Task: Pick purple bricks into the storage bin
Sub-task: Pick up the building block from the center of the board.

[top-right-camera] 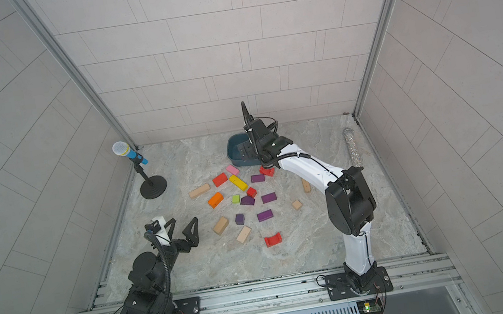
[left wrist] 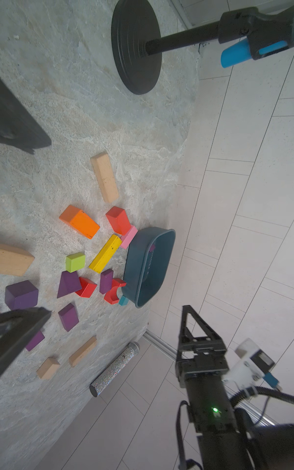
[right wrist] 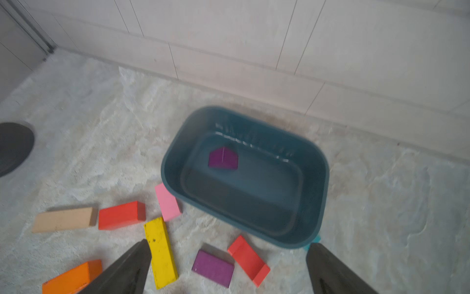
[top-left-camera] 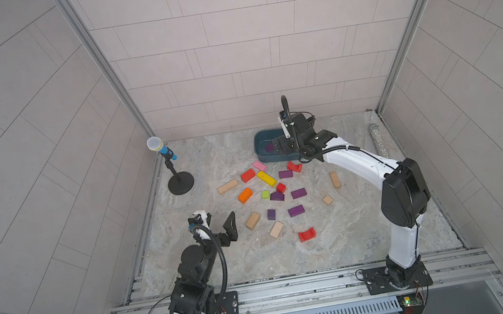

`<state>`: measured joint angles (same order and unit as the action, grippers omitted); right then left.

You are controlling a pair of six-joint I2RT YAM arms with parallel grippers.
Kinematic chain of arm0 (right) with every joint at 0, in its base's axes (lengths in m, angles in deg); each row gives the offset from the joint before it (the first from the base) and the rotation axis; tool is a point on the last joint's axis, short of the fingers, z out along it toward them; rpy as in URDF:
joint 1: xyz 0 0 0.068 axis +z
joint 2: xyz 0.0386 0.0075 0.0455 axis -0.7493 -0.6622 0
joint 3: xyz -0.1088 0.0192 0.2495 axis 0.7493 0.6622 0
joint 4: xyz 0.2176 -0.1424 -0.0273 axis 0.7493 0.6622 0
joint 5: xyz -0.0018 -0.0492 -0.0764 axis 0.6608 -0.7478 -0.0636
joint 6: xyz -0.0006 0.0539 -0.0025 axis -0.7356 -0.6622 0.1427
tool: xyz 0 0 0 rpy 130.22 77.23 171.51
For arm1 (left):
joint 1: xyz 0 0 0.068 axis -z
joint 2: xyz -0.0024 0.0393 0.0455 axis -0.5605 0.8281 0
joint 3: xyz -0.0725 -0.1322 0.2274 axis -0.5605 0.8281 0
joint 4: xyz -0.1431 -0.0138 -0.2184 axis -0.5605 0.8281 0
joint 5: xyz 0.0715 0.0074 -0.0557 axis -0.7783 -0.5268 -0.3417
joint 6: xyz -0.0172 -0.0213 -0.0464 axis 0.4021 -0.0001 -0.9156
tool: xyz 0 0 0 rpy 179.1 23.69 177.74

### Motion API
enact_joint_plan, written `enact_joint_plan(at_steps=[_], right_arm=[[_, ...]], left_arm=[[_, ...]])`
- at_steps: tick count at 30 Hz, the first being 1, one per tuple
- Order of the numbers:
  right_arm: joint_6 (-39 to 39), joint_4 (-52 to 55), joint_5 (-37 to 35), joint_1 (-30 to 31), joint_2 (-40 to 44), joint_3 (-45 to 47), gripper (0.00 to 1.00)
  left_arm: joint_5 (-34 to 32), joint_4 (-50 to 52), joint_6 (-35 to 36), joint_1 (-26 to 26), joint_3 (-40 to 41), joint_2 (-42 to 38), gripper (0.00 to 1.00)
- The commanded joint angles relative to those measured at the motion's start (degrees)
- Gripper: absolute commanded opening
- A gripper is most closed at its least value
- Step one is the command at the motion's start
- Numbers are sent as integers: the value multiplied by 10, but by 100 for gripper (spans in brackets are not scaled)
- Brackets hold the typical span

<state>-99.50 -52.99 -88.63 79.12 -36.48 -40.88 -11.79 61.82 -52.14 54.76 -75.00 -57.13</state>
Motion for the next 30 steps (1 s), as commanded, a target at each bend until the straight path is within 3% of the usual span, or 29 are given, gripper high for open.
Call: enact_joint_plan(at_steps=[1,9,30], right_arm=[[-62,2,-72,28,15,37,100],[-159,-56,-81,43,-15,95,97],[-234,-92,-51,59,-114,110,92]], left_arm=[[-4,-20,-3,2,7,4,100],[1,-36,-6,2,7,21,100],[3,-64,-4,2,11,50,100]])
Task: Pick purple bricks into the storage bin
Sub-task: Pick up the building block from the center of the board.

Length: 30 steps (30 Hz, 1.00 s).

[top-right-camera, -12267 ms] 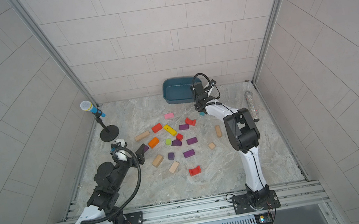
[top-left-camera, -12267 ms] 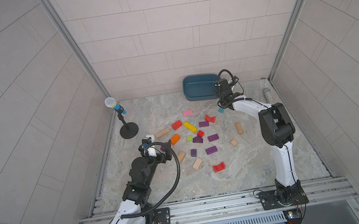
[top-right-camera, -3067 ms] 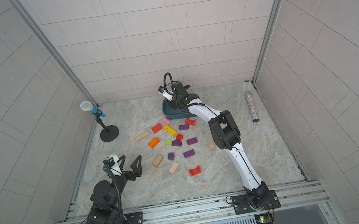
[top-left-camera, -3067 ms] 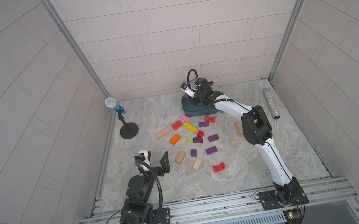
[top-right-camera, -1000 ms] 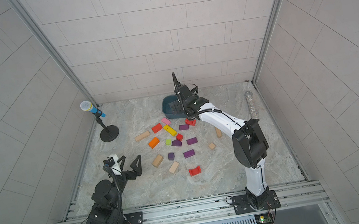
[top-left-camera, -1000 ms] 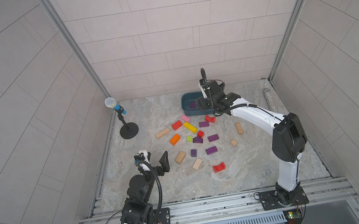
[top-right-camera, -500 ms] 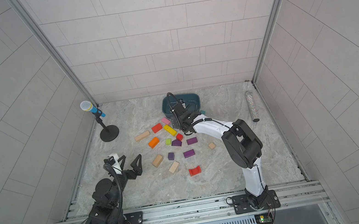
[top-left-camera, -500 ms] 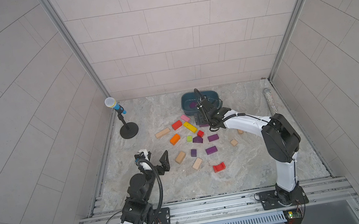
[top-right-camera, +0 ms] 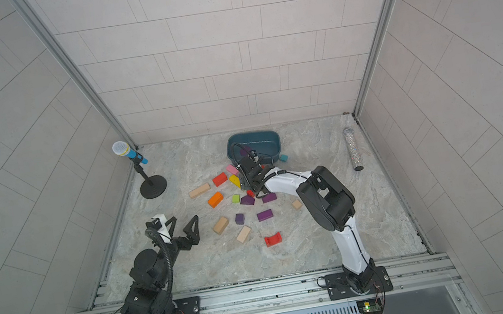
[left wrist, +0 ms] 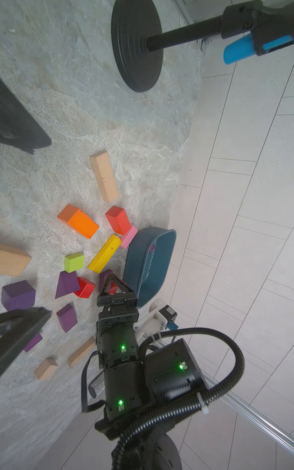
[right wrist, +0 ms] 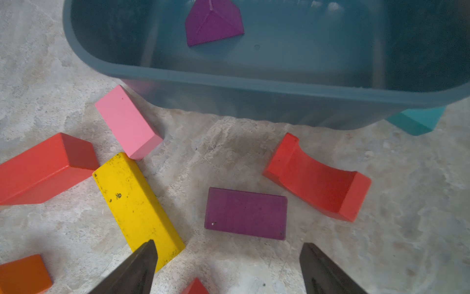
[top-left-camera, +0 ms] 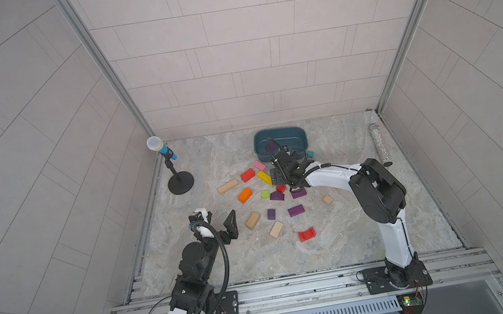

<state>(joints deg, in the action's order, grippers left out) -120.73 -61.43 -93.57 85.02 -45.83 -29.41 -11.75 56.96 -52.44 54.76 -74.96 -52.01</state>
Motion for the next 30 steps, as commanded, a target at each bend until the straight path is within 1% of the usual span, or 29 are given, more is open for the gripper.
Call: enact_joint_plan(at_steps=[1,7,19,21,23,26,30], right_arm=[[-24,-9,-3,0,-25,-6,92],[-34,-14,-13,-4,-48,-14,92],[-37,-17,-21,-18,-59,-21,91],[-37,-19,-20,-19,-64,-25,86],[-37,-22,-19,-21,-67,-25,84],[-37,-24,-15,-23,-74,-27,79],[-37,-26,-14,-25,-76,-26,75]], left_arm=[[4,-14,-1,2,11,-2,100],[5,-14,-1,2,11,-3,100],[6,-13,-3,2,11,-3,100],[6,-13,-3,2,11,-3,100],[6,-13,-3,2,11,-3,100],[6,-13,-2,2,11,-3,100],[4,-13,-2,2,11,-3,100]])
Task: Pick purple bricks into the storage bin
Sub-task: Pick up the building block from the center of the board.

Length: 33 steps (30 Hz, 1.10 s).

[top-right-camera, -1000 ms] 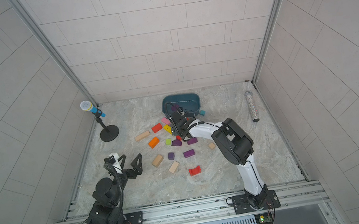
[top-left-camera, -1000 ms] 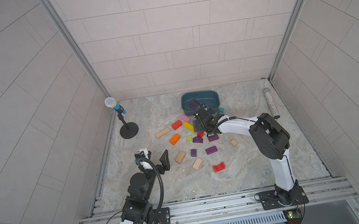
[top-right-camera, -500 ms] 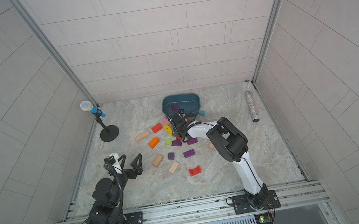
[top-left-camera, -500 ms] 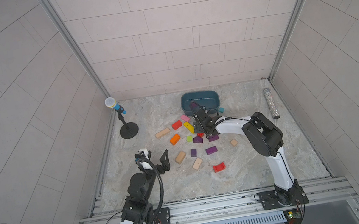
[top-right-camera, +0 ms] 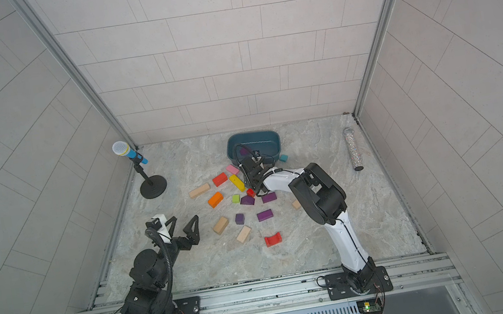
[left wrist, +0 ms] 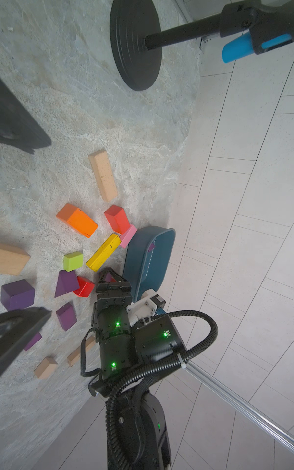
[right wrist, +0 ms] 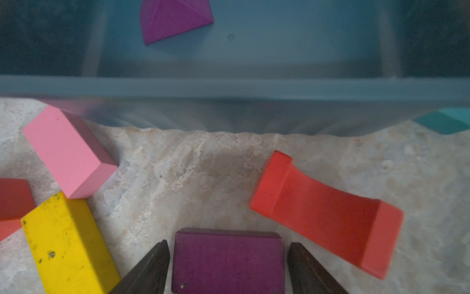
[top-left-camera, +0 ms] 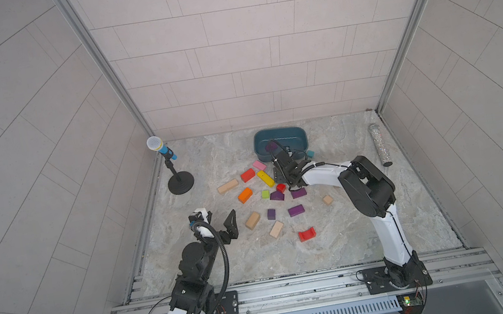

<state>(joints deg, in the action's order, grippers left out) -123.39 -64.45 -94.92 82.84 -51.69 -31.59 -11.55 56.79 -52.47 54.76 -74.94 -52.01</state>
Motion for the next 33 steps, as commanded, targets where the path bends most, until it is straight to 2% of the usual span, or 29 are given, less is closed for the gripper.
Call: enact_joint_plan(at_steps=[1,4,10,20,28,33], right_arm=[[-11,4,0,-3,-17,-4,75],[-9,3,4,-5,-16,-2,71],[-1,1,14,-6,-13,3,51],[29,6,29,-7,45,18,41],[72,9,48,-7,115,17,41],[107,15,45,-12,122,-33,41]], left_arm=[[3,-12,-1,2,10,-3,100],[3,-13,-2,1,11,-3,100],[3,-12,-1,2,10,-3,100],[3,-13,-2,2,11,-3,100],[3,-13,-1,2,11,-3,100],[4,-13,-3,2,11,-1,100]])
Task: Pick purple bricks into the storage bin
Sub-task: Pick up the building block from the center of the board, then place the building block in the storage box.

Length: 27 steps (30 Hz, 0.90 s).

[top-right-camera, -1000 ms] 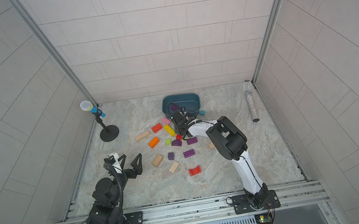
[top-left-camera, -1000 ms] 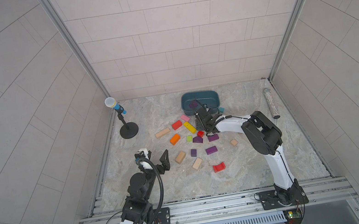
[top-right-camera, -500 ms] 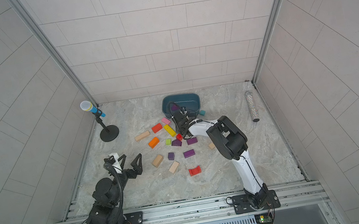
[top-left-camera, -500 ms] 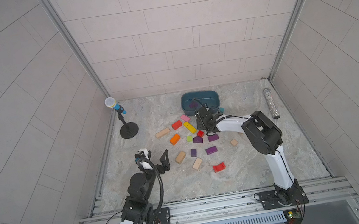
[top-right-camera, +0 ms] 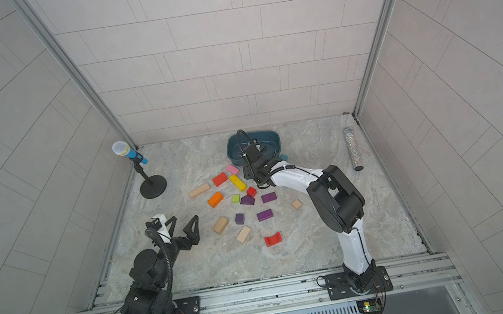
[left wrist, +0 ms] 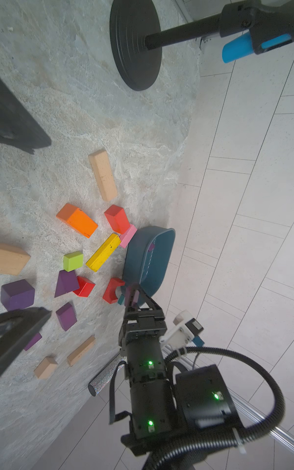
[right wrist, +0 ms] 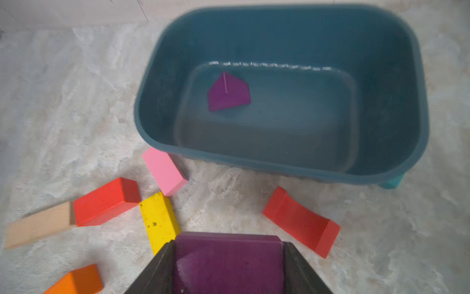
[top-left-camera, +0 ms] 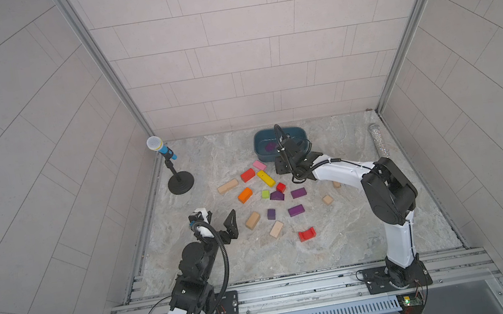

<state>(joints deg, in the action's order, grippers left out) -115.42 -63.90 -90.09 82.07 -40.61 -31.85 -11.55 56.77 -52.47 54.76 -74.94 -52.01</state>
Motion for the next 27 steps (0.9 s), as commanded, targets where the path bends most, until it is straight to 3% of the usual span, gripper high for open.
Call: enact_joint_plan(at_steps=[1,13,27], right_arm=[[33,14,6,-10,1,-52,41],[70,117,51,-60,-199,-326,38],[80,216,52,-89,-360,-561,35]], left_arm=[[4,-13,-2,2,11,-1,100],[2,-12,-1,2,10,-1,100],[1,-18,-1,2,12,3,100]])
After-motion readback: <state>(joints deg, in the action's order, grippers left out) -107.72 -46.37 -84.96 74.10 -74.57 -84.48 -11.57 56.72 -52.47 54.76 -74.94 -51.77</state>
